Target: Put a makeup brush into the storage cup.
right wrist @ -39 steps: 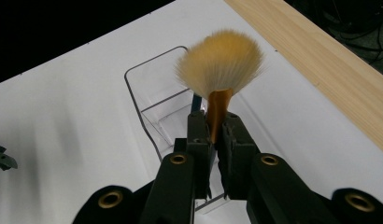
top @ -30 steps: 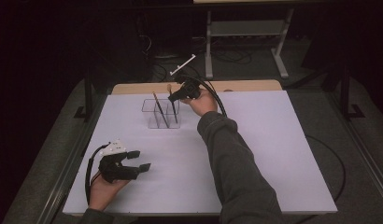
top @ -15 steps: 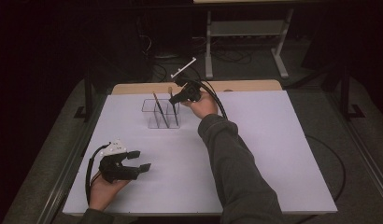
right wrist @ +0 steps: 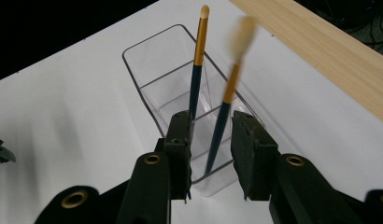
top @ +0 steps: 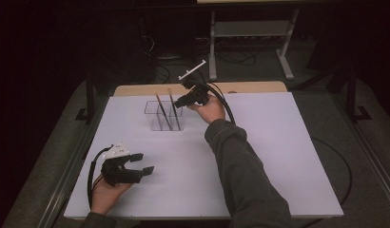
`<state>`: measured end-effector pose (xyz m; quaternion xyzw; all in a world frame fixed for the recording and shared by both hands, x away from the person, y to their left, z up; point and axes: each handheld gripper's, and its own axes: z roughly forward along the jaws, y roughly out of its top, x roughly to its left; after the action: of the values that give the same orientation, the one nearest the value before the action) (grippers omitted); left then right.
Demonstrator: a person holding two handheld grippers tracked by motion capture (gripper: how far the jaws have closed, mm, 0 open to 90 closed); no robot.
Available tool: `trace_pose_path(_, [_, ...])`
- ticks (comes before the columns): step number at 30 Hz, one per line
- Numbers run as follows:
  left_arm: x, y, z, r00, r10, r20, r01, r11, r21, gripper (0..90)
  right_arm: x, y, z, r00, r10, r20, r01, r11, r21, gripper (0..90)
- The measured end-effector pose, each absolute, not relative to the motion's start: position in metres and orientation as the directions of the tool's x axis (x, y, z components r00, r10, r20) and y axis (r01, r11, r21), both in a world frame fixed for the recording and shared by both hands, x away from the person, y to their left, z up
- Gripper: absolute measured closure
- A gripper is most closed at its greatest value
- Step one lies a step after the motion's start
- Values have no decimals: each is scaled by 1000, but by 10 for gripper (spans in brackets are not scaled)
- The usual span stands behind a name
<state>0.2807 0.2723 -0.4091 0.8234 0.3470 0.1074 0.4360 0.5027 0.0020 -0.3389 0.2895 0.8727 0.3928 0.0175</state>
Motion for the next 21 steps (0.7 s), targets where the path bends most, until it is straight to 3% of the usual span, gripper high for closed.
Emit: trace_pose_path(21, [281,269,-411,745,655,-127,480,-393,785,276,482,-37,-341,-825,511,241,502,466,729,536])
